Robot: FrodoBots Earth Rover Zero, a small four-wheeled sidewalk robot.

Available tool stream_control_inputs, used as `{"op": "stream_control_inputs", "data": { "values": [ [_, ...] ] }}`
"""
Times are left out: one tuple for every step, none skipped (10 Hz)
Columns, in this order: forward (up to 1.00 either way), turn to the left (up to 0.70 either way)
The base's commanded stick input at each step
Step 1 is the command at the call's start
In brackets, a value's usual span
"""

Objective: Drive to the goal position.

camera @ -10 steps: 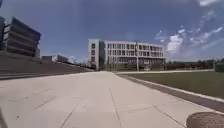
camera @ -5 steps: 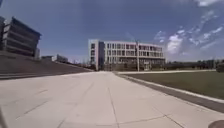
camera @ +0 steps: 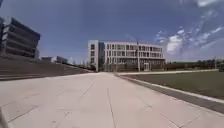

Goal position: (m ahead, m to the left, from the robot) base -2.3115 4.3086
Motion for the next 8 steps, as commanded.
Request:
{"op": "stream_control_inputs", "data": {
  "values": [
    [0.70, 0.00],
    [0.70, 0.00],
    [0.70, 0.00],
    [0.70, 0.00],
    [0.70, 0.08],
    [0.70, 0.27],
    [0.70, 0.14],
    [0.70, 0.00]
  ]
}}
